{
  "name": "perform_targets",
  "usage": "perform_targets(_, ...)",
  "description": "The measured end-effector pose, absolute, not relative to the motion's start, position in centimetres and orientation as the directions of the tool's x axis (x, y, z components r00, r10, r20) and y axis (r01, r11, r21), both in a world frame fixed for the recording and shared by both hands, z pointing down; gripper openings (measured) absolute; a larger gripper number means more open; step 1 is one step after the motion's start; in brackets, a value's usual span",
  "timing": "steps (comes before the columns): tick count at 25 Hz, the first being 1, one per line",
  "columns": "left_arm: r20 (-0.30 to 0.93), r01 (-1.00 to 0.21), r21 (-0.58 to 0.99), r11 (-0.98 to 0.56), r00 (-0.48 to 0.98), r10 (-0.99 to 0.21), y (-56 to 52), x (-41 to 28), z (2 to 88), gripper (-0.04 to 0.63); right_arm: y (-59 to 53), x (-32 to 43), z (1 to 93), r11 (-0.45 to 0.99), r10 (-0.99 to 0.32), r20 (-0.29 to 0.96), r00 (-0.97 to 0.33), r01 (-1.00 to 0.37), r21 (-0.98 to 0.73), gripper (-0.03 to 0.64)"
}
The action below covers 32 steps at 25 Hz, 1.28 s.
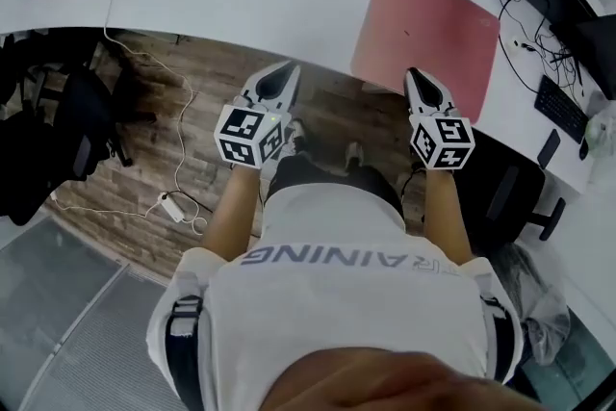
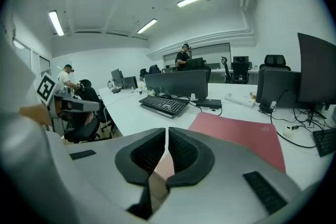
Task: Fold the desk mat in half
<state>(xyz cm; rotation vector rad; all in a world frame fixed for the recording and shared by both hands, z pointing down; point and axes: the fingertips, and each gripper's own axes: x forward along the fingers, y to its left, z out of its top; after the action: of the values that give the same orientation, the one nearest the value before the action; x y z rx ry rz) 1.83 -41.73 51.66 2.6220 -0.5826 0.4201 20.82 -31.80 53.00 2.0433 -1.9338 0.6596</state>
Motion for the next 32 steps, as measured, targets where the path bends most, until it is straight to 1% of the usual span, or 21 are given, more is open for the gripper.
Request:
perform_targets(5,0.395,-0.437,0.365,-0.822,0.872,-0.288,-45.7,0.2,53.8,0.038,-34.8,17.7,56.8,-0.045,-0.801,0.599,0.021,-0.999,-0.025,0.037)
perform_targets(7,0.405,-0.423,0.375,-0.825,0.875,-0.264,-45.7,0.3,54.6,0.038,-35.2,17.0,59.0,0.002,-0.752,0.659,0.011,-1.0,0.019,0.069)
perform_targets(9,0.41,-0.415,0.387,-0.823,0.877,-0.25,-45.6,0.6,55.2,0.038,-35.4,16.4,61.7,0.057,-0.698,0.716,-0.007,-0.997,0.046,0.109)
perform_targets(13,0.413,-0.427,0.426,-0.798,0.876,-0.249,-45.0,0.8,56.0,0.038,-35.5,14.2,67.2,0.204,-0.591,0.804,-0.06,-0.976,0.077,0.159)
perform_targets(17,0.434,-0.464,0.432,-0.773,0.859,-0.274,-44.1,-0.2,56.5,0.038,-35.2,13.2,71.7,0.344,-0.514,0.857,-0.033,-0.923,0.171,0.181)
perform_targets(23,0.467,-0.53,0.432,-0.73,0.824,-0.321,-43.3,-1.1,57.5,0.038,-35.5,13.9,75.4,0.482,-0.479,0.877,0.019,-0.83,0.281,0.183)
perform_targets(26,0.474,-0.553,0.43,-0.713,0.811,-0.344,-43.0,-1.3,57.5,0.038,-35.9,13.9,76.3,0.552,-0.459,0.888,0.028,-0.774,0.309,0.183)
perform_targets(27,0.475,-0.561,0.429,-0.708,0.807,-0.351,-43.0,-1.3,57.5,0.038,-36.0,14.0,76.4,0.568,-0.455,0.89,0.034,-0.759,0.319,0.174)
perform_targets(28,0.476,-0.567,0.428,-0.704,0.803,-0.358,-42.9,-1.2,57.4,0.038,-36.1,14.1,76.3,0.582,-0.453,0.891,0.038,-0.744,0.328,0.136)
perform_targets(29,0.476,-0.571,0.427,-0.701,0.801,-0.363,-42.9,-1.1,57.3,0.038,-36.1,14.3,76.2,0.596,-0.45,0.893,0.035,-0.732,0.329,0.123)
perform_targets(32,0.473,-0.573,0.425,-0.701,0.8,-0.369,-42.7,-0.7,56.9,0.038,-36.0,14.3,76.1,0.629,-0.421,0.907,-0.022,-0.727,0.274,0.114)
